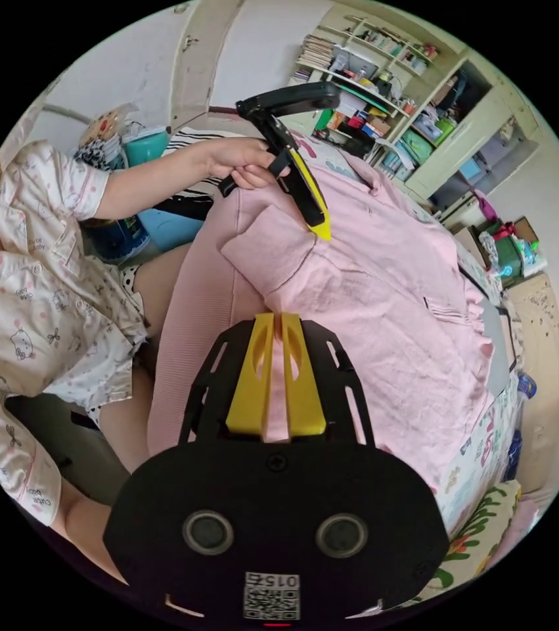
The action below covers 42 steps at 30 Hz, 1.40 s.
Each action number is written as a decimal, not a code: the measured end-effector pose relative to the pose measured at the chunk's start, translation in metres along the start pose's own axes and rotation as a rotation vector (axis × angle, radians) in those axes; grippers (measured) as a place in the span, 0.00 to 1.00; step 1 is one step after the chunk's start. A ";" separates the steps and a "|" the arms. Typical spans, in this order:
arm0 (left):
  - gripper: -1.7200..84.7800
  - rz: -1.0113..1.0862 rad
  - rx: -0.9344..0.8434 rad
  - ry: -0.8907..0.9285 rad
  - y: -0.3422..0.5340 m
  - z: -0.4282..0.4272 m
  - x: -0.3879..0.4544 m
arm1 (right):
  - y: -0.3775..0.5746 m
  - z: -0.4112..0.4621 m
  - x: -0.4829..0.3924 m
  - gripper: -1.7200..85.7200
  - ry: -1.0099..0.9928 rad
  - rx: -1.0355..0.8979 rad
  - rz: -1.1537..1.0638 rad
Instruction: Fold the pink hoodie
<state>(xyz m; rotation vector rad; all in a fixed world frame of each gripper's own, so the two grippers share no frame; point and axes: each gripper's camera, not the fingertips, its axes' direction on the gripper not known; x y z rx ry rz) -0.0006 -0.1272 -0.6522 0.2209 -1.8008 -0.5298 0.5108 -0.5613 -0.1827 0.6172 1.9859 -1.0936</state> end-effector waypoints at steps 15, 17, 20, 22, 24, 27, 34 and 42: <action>0.04 -0.022 0.011 0.020 -0.024 -0.072 -0.004 | -0.128 0.088 0.040 0.04 0.020 -0.423 -0.005; 0.04 -0.025 0.011 0.032 -0.029 -0.084 -0.006 | -0.140 0.102 0.041 0.04 0.038 -0.466 -0.022; 0.04 -0.024 0.011 0.037 -0.035 -0.099 -0.008 | -0.148 0.119 0.041 0.03 0.058 -0.496 -0.047; 0.04 -0.024 0.010 0.037 -0.039 -0.108 -0.009 | -0.150 0.127 0.041 0.03 0.068 -0.502 -0.062; 0.04 -0.023 0.010 0.035 -0.044 -0.117 -0.010 | -0.151 0.135 0.043 0.03 0.069 -0.505 -0.064; 0.05 -0.016 0.013 0.024 -0.051 -0.132 -0.010 | -0.148 0.147 0.046 0.04 0.073 -0.501 -0.055; 0.08 -0.029 0.095 0.106 -0.065 -0.181 -0.029 | -0.128 0.170 0.043 0.04 0.112 -0.451 -0.006; 0.12 -0.214 0.541 0.426 -0.051 -0.291 -0.137 | -0.089 0.189 0.030 0.03 0.175 -0.357 0.078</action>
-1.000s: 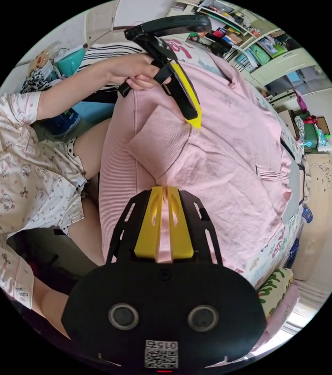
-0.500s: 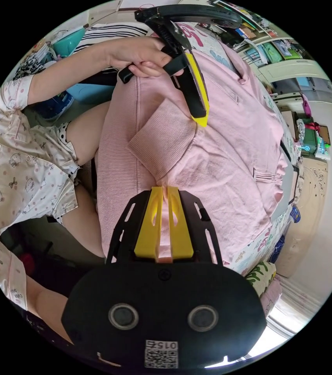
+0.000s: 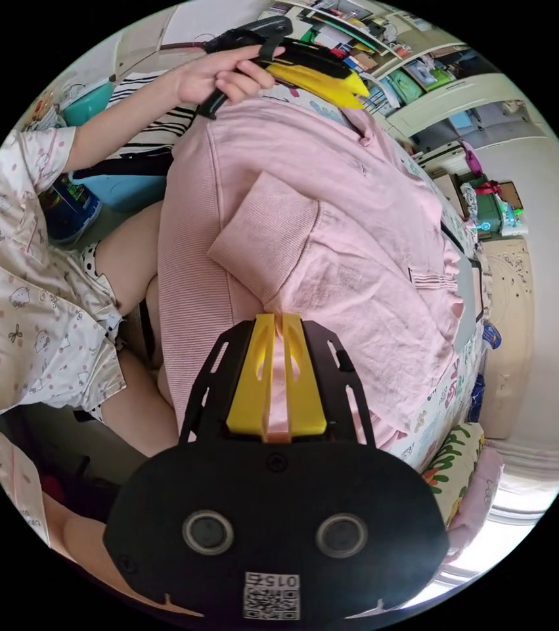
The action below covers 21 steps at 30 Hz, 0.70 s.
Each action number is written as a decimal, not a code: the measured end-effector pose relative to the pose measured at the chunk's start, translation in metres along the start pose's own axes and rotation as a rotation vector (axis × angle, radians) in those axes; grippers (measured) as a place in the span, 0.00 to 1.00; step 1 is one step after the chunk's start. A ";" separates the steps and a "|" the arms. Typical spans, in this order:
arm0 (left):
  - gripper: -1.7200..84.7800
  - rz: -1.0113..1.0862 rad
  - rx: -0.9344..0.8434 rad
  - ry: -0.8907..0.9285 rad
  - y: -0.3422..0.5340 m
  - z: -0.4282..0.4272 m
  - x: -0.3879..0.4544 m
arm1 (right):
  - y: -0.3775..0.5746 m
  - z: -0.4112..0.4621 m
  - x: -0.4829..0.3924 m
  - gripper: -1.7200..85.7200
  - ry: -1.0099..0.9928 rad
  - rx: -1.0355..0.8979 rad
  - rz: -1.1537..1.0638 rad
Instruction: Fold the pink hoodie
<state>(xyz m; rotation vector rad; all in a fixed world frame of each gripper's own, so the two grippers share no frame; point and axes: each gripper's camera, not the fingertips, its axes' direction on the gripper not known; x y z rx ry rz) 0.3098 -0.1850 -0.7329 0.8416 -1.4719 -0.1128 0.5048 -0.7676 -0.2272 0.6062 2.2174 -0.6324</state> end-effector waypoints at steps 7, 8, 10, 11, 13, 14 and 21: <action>0.16 -0.371 0.414 -0.463 -0.070 -0.143 -0.106 | 0.034 0.025 -0.021 0.03 0.053 0.074 -0.021; 0.16 -0.398 0.440 -0.498 -0.078 -0.154 -0.115 | 0.039 0.029 -0.020 0.03 0.043 0.082 -0.019; 0.17 -0.447 0.423 -0.453 -0.096 -0.160 -0.129 | 0.045 0.034 -0.021 0.03 0.034 0.089 -0.022; 0.17 -0.453 0.401 -0.499 -0.111 -0.159 -0.133 | 0.048 0.037 -0.023 0.03 0.035 0.090 -0.033; 0.16 -0.504 0.339 -0.557 -0.134 -0.153 -0.147 | 0.053 0.041 -0.026 0.03 0.036 0.088 -0.048; 0.16 -0.543 0.319 -0.551 -0.147 -0.150 -0.159 | 0.056 0.044 -0.028 0.03 0.038 0.085 -0.053; 0.14 -0.714 0.393 -0.522 -0.165 -0.137 -0.212 | 0.079 0.056 -0.053 0.03 0.084 0.107 -0.040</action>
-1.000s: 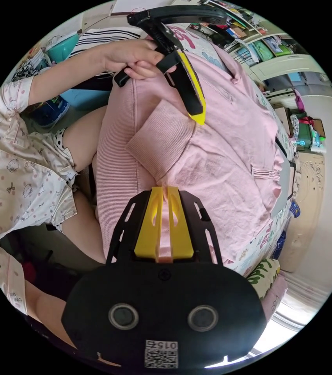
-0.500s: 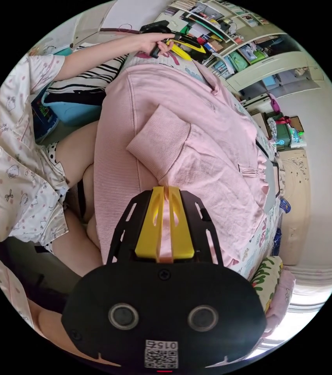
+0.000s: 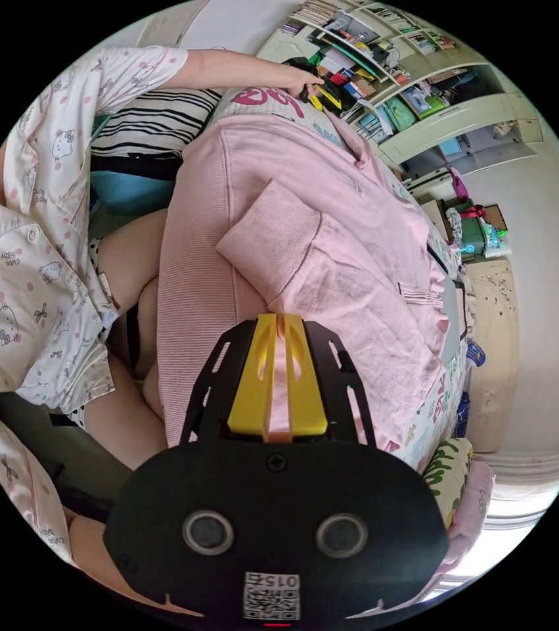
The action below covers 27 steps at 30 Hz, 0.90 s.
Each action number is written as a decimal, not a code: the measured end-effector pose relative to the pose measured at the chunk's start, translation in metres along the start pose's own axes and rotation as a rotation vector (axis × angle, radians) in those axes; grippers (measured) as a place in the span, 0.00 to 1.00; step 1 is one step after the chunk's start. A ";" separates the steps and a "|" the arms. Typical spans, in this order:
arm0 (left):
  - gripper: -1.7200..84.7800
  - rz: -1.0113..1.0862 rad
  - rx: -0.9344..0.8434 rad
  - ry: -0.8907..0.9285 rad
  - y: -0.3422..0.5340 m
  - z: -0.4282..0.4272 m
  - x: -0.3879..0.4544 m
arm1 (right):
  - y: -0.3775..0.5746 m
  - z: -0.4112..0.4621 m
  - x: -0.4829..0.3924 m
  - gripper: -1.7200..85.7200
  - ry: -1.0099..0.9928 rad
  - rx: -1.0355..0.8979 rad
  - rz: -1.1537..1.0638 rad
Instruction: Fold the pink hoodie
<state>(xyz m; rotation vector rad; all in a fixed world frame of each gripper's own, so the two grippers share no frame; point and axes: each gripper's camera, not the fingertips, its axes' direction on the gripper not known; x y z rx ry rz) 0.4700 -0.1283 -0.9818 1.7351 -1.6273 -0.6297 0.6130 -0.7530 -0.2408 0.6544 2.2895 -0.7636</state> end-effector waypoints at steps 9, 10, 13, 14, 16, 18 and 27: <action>0.02 0.504 0.233 -0.066 0.101 0.007 0.079 | 0.031 0.000 -0.037 0.04 0.098 0.065 0.023; 0.02 0.733 0.226 -0.039 0.145 0.010 0.118 | 0.036 -0.002 -0.037 0.05 0.082 0.082 0.045; 0.02 1.479 0.129 -0.022 0.320 0.031 0.192 | 0.055 -0.015 -0.037 0.12 0.054 0.181 0.072; 0.03 1.808 0.096 -0.050 0.404 0.044 0.190 | 0.068 -0.026 -0.032 0.15 0.017 0.254 0.107; 0.03 2.125 -0.016 -0.080 0.502 0.069 0.162 | 0.088 -0.045 -0.020 0.16 -0.040 0.348 0.200; 0.03 2.287 -0.179 -0.109 0.563 0.096 0.129 | 0.107 -0.062 -0.013 0.16 -0.031 0.432 0.292; 0.05 2.124 -0.139 -0.068 0.596 0.118 0.062 | 0.083 -0.069 -0.025 0.15 0.231 0.321 0.383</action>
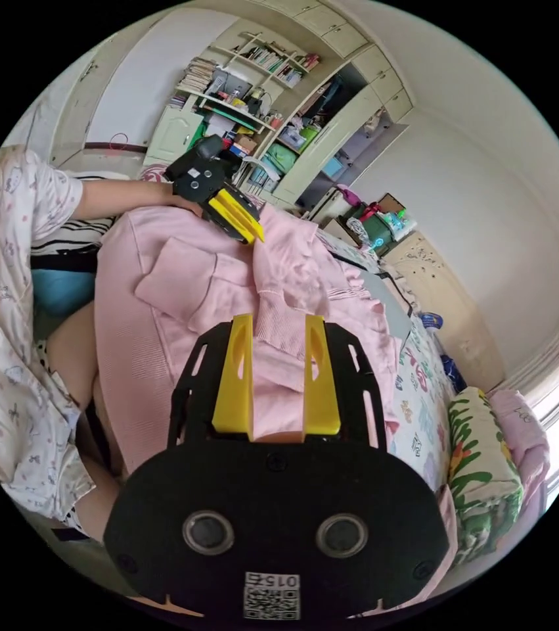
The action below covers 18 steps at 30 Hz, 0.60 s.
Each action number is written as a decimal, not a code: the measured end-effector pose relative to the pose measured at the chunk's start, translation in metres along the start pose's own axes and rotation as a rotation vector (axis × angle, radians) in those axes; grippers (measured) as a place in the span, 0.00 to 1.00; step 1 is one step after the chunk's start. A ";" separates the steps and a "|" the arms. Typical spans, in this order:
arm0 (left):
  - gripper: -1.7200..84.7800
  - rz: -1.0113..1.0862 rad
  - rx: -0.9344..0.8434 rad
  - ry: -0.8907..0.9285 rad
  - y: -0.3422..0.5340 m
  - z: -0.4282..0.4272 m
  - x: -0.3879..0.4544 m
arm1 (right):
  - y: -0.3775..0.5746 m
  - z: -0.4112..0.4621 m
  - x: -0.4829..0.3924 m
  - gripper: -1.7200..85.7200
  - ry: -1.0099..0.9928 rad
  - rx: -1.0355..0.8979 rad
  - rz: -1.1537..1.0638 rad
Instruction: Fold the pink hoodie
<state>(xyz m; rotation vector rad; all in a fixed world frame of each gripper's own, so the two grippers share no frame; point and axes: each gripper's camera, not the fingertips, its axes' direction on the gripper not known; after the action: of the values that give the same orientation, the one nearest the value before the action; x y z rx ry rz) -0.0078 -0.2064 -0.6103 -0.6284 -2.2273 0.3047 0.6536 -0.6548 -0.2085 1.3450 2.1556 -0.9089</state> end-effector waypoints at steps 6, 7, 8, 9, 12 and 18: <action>0.11 -0.007 0.006 -0.076 0.004 0.003 0.034 | -0.050 0.041 0.007 0.14 -0.174 -0.206 0.002; 0.13 -0.039 0.020 -0.074 0.005 -0.002 0.033 | -0.057 0.037 0.017 0.12 -0.211 -0.189 0.061; 0.15 -0.113 0.038 -0.052 0.007 -0.011 0.022 | -0.062 0.033 0.028 0.09 -0.217 -0.189 0.122; 0.16 -0.162 0.050 -0.030 0.009 -0.019 0.014 | -0.063 0.031 0.032 0.07 -0.213 -0.196 0.146; 0.17 -0.355 0.119 0.051 0.034 -0.051 -0.029 | -0.067 0.012 0.039 0.03 -0.210 -0.210 0.169; 0.18 -0.305 -0.332 0.017 0.054 0.017 -0.059 | -0.090 -0.057 0.040 0.02 -0.140 -0.170 0.175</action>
<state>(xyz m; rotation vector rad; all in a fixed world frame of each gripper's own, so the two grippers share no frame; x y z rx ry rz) 0.0315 -0.1920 -0.6803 -0.4475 -2.3353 -0.2284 0.5538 -0.6164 -0.1687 1.3206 1.9293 -0.7130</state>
